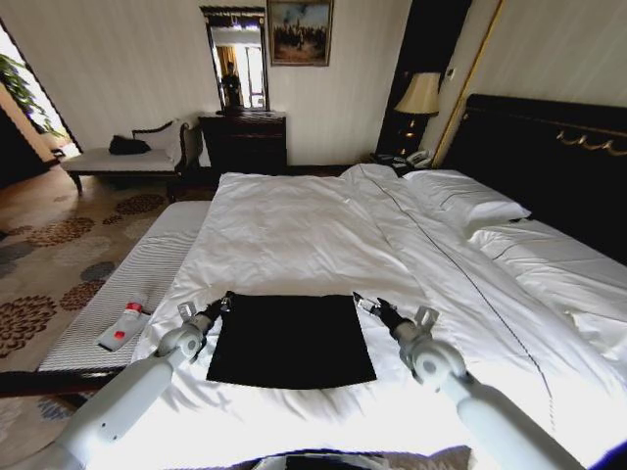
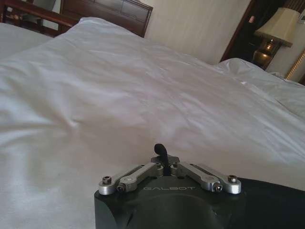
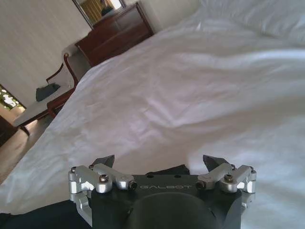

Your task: Fold the clothes on the bed.

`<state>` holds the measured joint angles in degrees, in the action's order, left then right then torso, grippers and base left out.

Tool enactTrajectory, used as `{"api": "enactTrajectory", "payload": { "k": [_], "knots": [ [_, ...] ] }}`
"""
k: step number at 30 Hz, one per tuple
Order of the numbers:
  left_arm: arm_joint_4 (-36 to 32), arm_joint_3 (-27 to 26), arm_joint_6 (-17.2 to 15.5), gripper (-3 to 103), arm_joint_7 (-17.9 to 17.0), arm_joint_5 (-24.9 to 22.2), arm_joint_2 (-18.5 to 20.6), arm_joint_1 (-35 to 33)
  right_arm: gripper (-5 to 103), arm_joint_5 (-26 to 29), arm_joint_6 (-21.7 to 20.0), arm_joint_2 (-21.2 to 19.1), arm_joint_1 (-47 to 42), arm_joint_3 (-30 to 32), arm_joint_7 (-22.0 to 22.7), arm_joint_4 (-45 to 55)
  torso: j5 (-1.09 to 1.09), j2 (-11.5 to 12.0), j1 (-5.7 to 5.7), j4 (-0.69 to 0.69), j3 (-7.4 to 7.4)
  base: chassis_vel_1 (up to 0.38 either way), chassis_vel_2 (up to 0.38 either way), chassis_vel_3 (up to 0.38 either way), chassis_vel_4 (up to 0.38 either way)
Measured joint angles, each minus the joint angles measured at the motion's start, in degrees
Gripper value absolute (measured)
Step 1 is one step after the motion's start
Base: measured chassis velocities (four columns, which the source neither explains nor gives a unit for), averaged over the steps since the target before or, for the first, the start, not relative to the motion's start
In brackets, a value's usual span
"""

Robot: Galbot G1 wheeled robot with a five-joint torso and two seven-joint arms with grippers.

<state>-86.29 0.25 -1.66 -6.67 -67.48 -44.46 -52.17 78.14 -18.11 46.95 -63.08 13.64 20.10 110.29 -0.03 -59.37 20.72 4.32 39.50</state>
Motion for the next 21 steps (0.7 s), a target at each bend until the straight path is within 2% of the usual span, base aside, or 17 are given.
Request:
{"api": "enactTrajectory", "payload": {
  "k": [4, 9, 14, 21],
  "knots": [
    [-0.2, -0.2, 0.6, 2, -0.4, 0.7, -0.2, -0.7, 100, 2.1, -2.5, 0.5, 3.2, -1.3, -1.0, -3.3, 0.0, 0.0, 0.0, 0.01, 0.0, 0.0, 0.0, 0.0, 0.0],
    [-0.5, -0.2, 0.7, 2, -0.4, 0.9, -0.2, -1.1, 100, 2.3, -3.2, 1.4, 4.7, -2.1, -1.0, -5.5, 0.0, 0.0, -0.01, 0.0, 0.0, 0.0, 0.0, 0.0, 0.0],
    [-1.0, 0.0, 0.6, 2, -1.1, 0.5, 0.1, -0.4, 100, 2.3, -4.7, 3.3, 6.6, -2.8, -3.2, -12.0, 0.0, 0.0, 0.0, 0.03, 0.0, 0.0, 0.0, 0.0, 0.0],
    [-1.1, 0.4, 0.3, 2, -1.3, -0.4, 1.4, 0.5, 100, 2.7, -5.2, 5.6, 7.3, -2.0, -4.5, -16.1, -0.01, 0.0, 0.0, 0.01, 0.0, 0.0, 0.0, 0.0, 0.0]
  ]
}}
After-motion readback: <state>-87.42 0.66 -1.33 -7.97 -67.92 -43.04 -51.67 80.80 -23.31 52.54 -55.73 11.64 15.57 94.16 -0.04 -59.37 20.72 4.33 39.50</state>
